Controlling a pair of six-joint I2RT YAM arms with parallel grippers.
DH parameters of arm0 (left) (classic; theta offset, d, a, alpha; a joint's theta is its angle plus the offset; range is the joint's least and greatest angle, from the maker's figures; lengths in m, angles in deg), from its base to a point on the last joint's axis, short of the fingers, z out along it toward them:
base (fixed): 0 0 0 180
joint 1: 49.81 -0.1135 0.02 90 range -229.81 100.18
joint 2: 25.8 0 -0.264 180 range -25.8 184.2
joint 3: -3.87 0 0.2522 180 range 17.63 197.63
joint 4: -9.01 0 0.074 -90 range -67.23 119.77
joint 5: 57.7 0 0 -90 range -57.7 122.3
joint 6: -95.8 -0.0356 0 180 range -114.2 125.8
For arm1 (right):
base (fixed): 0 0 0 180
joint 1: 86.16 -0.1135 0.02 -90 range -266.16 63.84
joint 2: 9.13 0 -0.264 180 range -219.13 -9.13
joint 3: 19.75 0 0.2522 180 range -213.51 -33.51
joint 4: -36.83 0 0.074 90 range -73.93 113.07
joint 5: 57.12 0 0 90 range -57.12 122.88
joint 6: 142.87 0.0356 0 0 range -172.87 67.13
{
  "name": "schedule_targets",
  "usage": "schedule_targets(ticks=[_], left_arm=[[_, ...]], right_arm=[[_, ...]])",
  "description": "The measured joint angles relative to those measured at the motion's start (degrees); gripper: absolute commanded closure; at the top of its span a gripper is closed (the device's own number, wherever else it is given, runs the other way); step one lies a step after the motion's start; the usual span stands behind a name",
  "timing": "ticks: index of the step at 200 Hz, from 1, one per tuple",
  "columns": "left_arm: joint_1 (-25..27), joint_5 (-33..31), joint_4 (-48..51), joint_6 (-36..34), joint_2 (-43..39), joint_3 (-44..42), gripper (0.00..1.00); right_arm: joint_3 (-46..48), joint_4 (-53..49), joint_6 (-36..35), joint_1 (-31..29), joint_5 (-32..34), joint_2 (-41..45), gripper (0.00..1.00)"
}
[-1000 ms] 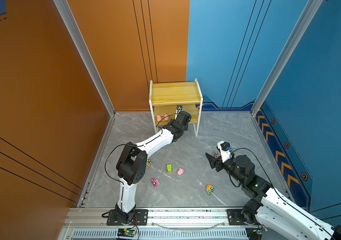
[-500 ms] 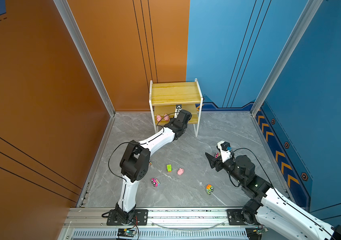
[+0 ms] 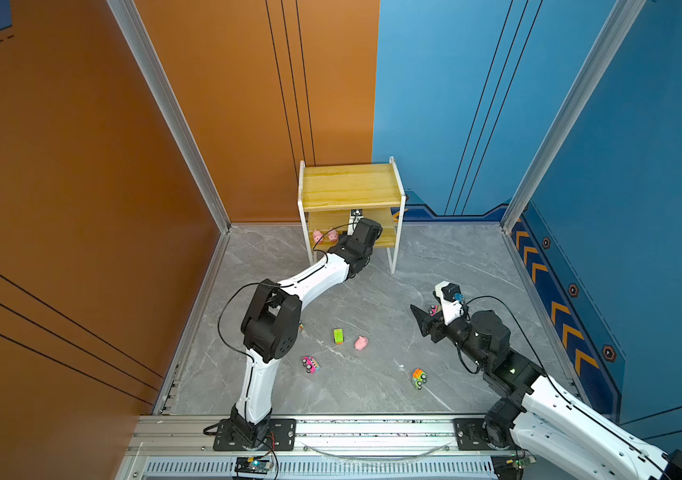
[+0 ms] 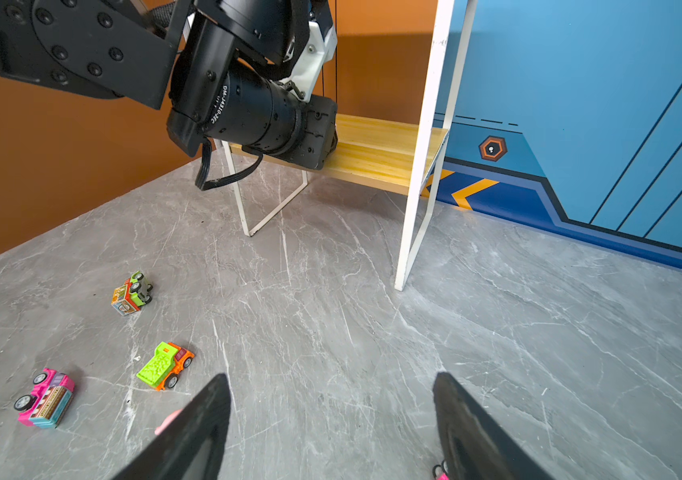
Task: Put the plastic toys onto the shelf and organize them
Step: 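Open the left gripper and withdraw it from the shelf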
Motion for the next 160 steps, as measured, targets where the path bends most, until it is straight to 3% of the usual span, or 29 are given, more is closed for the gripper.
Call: schedule_targets(ticks=[160], left_arm=[[3.08,-1.07,-0.39,-0.61,-1.42,-1.64,0.31]], right_arm=[[0.0,0.0,0.0,-0.11,0.0,0.0,0.22]])
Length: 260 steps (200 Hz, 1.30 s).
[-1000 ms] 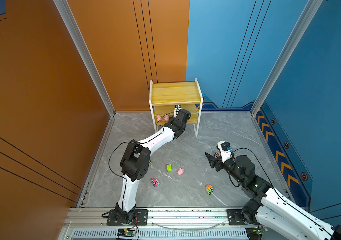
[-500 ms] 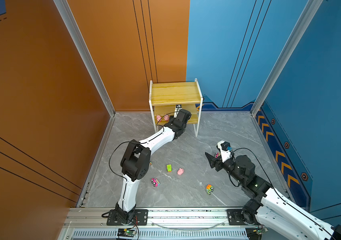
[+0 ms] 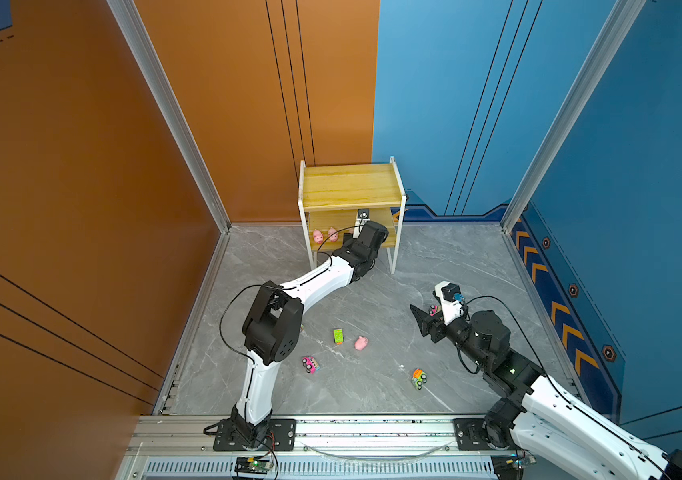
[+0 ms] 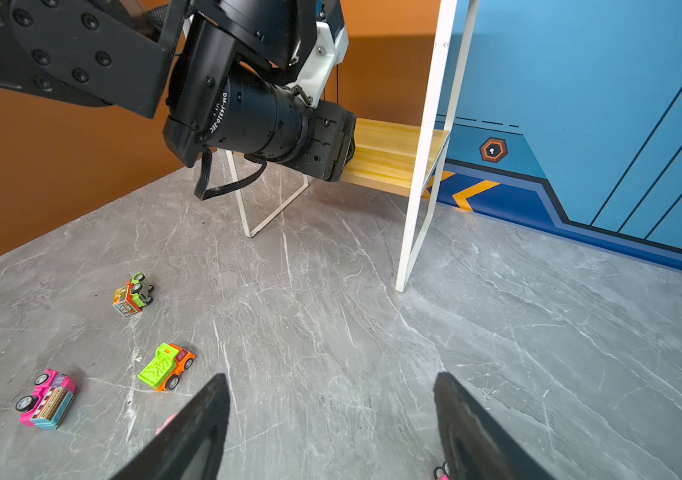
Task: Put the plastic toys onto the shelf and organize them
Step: 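Open the left gripper and withdraw it from the shelf, then move the left gripper down over the pink pig on the floor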
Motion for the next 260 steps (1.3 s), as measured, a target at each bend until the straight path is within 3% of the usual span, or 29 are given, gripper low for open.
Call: schedule_targets(ticks=[106,166,210,260], left_arm=[[4.35,-1.9,-1.73,0.74,-10.47,-11.98,0.25],[10.12,-0.11,2.14,5.49,-29.44,-30.03,0.25],[11.69,4.48,9.88,11.13,-40.92,-42.29,0.27],[14.58,14.69,14.78,10.51,-41.7,-47.34,0.31]], right_arm=[[0.15,-0.02,0.0,-0.07,0.0,1.44,0.22],[0.17,-0.02,0.0,-0.11,-0.02,1.55,0.22],[0.17,-0.07,0.02,-0.11,-0.09,-0.85,0.22],[0.15,-0.7,0.02,-0.11,-0.04,-2.29,0.22]])
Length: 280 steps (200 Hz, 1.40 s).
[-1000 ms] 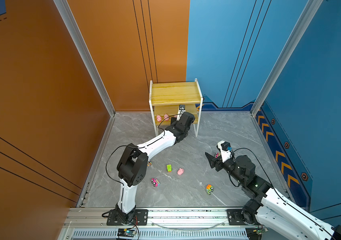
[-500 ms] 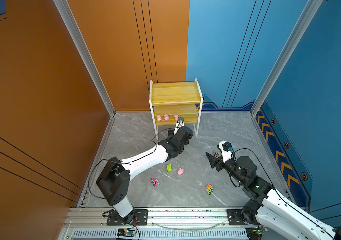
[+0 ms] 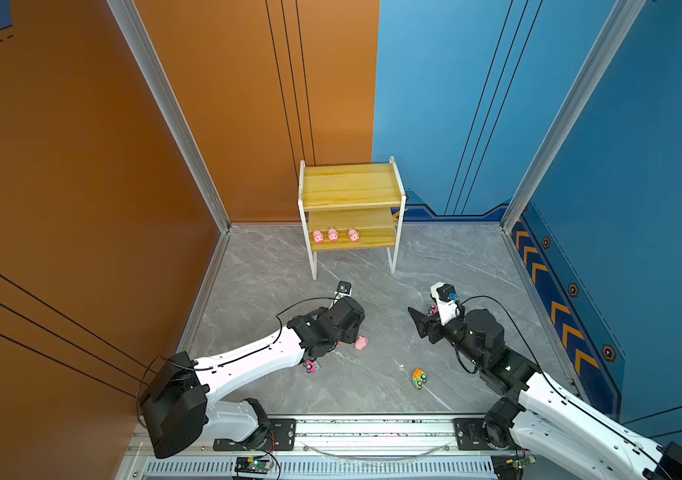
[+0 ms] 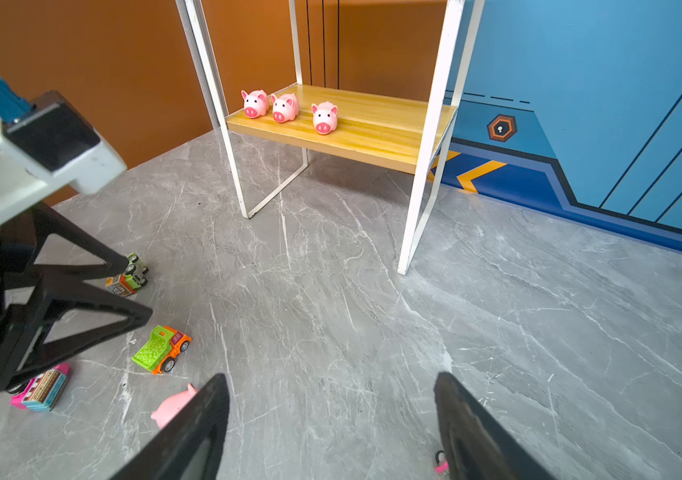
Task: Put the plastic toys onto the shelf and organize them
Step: 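Move the left gripper down over the pink pig on the floor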
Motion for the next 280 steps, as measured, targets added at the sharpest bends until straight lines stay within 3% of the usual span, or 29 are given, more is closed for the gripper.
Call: schedule_targets(ticks=[43,93,188,280], left_arm=[[2.19,8.41,-0.26,-2.58,7.74,1.97,0.39],[3.06,14.62,-0.26,-5.14,16.02,4.87,0.4],[1.27,16.35,-0.33,-8.41,18.03,6.14,0.42],[-0.13,17.55,-0.2,-10.93,16.52,6.12,0.33]], right_arm=[[0.0,0.0,0.0,0.0,0.04,0.0,0.22],[0.0,0.0,0.0,0.0,0.04,-0.17,0.22],[0.0,0.0,0.0,0.0,0.04,-0.96,0.22],[0.0,0.0,0.0,0.0,0.04,-0.96,0.22]])
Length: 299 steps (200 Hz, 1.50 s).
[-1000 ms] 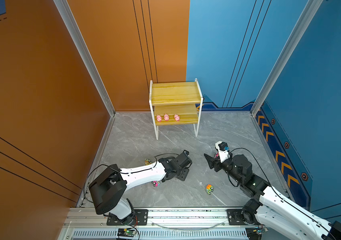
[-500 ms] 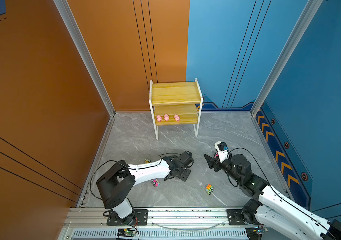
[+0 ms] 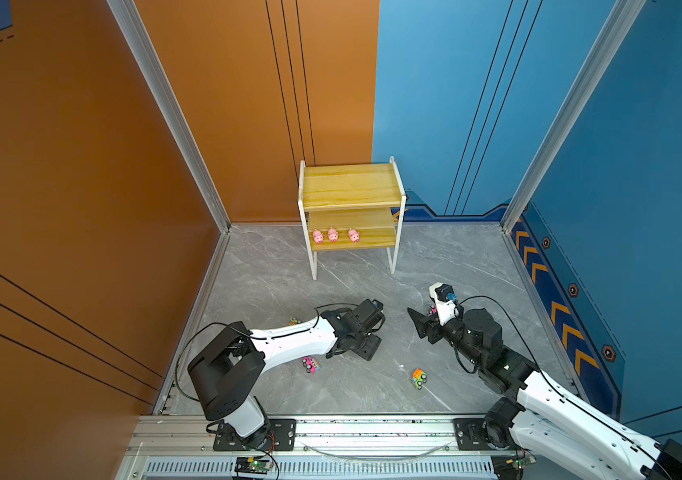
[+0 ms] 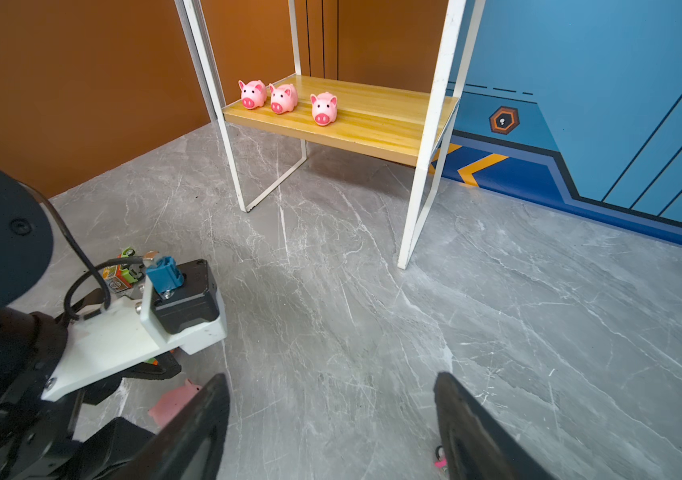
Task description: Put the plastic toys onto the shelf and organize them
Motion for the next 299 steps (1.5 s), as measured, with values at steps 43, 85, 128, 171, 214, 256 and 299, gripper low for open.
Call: schedule_targets(ticks=[43,85,128,171,214,256,299], left_arm=[[-1.46,0.7,0.04,-1.99,0.26,0.02,0.34],[-1.79,1.97,0.13,-3.58,3.23,0.68,0.39],[-1.79,3.04,0.24,-4.52,4.66,0.68,0.49],[-1.77,3.28,0.42,-5.51,6.4,2.01,0.67],[-1.27,3.48,0.85,-6.56,7.76,5.99,0.68],[0.63,3.48,0.83,-7.91,11.41,11.43,0.68],[2.25,3.5,0.79,-8.98,16.37,17.09,0.68]], right_arm=[[0.0,0.0,0.0,0.0,0.0,0.15,0.22],[0.0,0.0,0.0,0.0,0.0,0.15,0.22],[0.0,0.0,0.0,0.0,0.0,0.15,0.22],[0.0,0.0,0.0,0.0,0.0,0.15,0.22],[0.0,0.0,0.0,0.0,0.42,0.22,0.22],[0.02,0.0,0.22,0.2,4.11,2.1,0.22],[0.7,0.22,1.84,2.84,6.45,5.07,0.23]])
